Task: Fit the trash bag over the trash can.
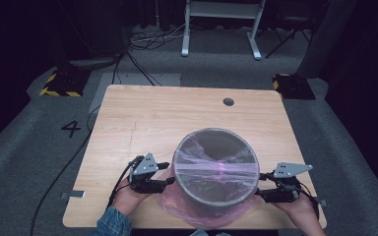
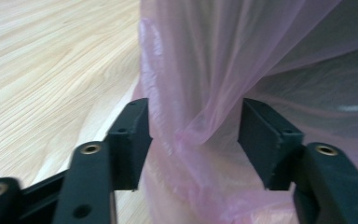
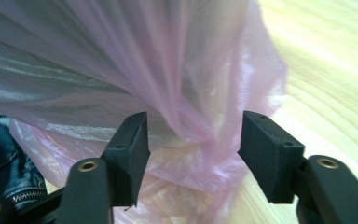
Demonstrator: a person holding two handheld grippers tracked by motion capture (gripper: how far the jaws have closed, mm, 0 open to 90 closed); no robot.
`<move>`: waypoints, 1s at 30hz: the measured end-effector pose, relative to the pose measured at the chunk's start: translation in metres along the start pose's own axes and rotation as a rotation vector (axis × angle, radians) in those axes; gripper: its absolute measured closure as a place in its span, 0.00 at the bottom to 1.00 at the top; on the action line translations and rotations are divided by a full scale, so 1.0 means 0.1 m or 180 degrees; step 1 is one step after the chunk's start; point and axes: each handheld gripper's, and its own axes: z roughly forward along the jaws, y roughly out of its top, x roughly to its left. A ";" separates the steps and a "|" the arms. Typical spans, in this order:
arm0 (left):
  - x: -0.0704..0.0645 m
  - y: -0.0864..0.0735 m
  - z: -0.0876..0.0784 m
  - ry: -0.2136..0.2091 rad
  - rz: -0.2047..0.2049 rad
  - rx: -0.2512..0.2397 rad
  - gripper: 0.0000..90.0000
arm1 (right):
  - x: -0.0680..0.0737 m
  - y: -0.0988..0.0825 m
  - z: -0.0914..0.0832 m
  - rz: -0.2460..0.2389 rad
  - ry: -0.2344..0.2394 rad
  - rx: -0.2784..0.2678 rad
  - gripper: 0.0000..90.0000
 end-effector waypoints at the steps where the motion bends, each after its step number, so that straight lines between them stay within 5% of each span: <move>1: 0.01 -0.01 -0.03 0.0003 -0.0008 -0.0028 0.44 | -0.01 0.00 -0.04 0.0000 -0.0032 -0.0049 0.42; 4: 0.04 -0.06 -0.17 0.0005 -0.0036 -0.0076 0.43 | -0.01 -0.02 -0.14 0.0031 0.0066 -0.0161 0.41; 7: 0.11 -0.13 -0.25 0.0117 -0.0114 -0.0062 0.43 | 0.03 0.02 -0.24 -0.0088 -0.0040 -0.0225 0.35; 9: 0.18 -0.19 -0.29 0.0235 -0.0226 -0.0009 0.43 | 0.05 0.06 -0.30 -0.0043 -0.0151 -0.0186 0.28; 11: 0.24 -0.25 -0.32 0.0468 -0.0264 0.0087 0.43 | 0.04 0.10 -0.35 0.0157 -0.0144 -0.0115 0.27; 16: 0.36 -0.37 -0.34 0.0820 -0.0351 0.0312 0.44 | 0.01 0.16 -0.49 0.0141 -0.0457 -0.0016 0.21; 21: 0.46 -0.47 -0.36 0.1023 -0.0485 0.0468 0.44 | -0.04 0.23 -0.57 0.0246 -0.0565 -0.0008 0.16; 26: 0.55 -0.55 -0.36 0.1099 -0.0590 0.0540 0.43 | -0.07 0.29 -0.58 0.0303 -0.0618 0.0395 0.16; 30: 0.61 -0.60 -0.32 0.1094 -0.0646 0.0627 0.42 | -0.04 0.37 -0.62 0.0129 -0.0483 0.0351 0.16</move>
